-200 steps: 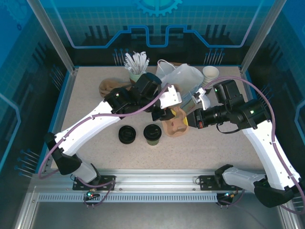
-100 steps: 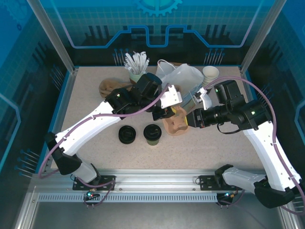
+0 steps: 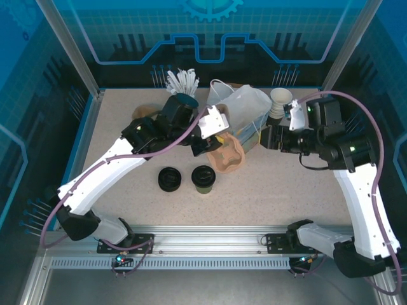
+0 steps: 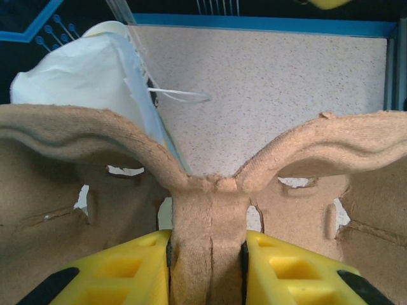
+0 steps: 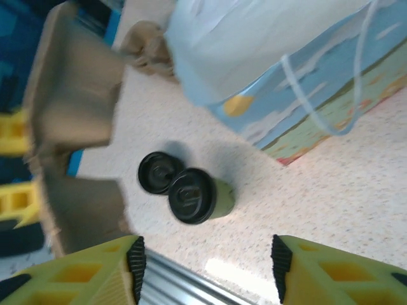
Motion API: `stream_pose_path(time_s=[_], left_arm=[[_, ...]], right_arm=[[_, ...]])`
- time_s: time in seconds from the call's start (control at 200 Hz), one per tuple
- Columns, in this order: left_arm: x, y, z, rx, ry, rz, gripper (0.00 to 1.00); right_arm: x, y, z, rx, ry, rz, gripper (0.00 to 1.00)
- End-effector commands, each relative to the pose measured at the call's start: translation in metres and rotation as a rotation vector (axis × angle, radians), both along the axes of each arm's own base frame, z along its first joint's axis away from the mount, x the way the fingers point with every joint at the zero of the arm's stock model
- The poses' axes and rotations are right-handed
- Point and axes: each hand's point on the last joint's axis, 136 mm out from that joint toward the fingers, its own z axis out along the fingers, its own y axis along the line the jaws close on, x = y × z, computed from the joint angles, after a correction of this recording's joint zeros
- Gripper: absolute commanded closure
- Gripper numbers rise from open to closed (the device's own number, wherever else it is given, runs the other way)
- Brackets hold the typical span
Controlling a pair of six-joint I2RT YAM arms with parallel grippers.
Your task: Pack the takeout coffee
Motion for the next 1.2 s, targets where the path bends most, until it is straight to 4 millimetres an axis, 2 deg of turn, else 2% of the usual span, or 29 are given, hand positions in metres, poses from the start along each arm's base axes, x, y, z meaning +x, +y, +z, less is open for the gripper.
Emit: stream_pose_path(time_s=[0.0, 0.14, 0.3, 0.47, 0.65, 0.981, 1.086, 1.191], left_arm=[[-0.001, 0.018, 0.008, -0.028, -0.002, 0.056, 0.69], [-0.006, 0.03, 0.011, -0.043, -0.001, 0.08, 0.69], [-0.008, 0.034, 0.012, -0.056, 0.002, 0.091, 0.69], [-0.008, 0.033, 0.013, -0.064, 0.005, 0.09, 0.69], [-0.01, 0.033, 0.016, -0.073, 0.005, 0.086, 0.68], [-0.012, 0.033, 0.014, -0.074, 0.023, 0.087, 0.69], [-0.013, 0.033, 0.015, -0.08, 0.024, 0.089, 0.69], [-0.014, 0.032, 0.019, -0.1, 0.031, 0.087, 0.69]], right_arm=[[0.038, -0.014, 0.002, -0.025, 0.008, -0.166, 0.41], [0.067, -0.019, -0.012, -0.065, 0.078, -0.253, 0.35], [0.09, -0.018, -0.031, -0.08, 0.135, -0.305, 0.28], [0.103, -0.008, -0.051, -0.066, 0.196, -0.32, 0.26], [0.111, 0.0, -0.066, -0.07, 0.24, -0.305, 0.27], [0.126, 0.008, -0.084, -0.086, 0.303, -0.282, 0.39], [0.124, 0.008, -0.083, -0.093, 0.3, -0.267, 0.49], [0.12, 0.006, -0.078, -0.1, 0.281, -0.257, 0.67]])
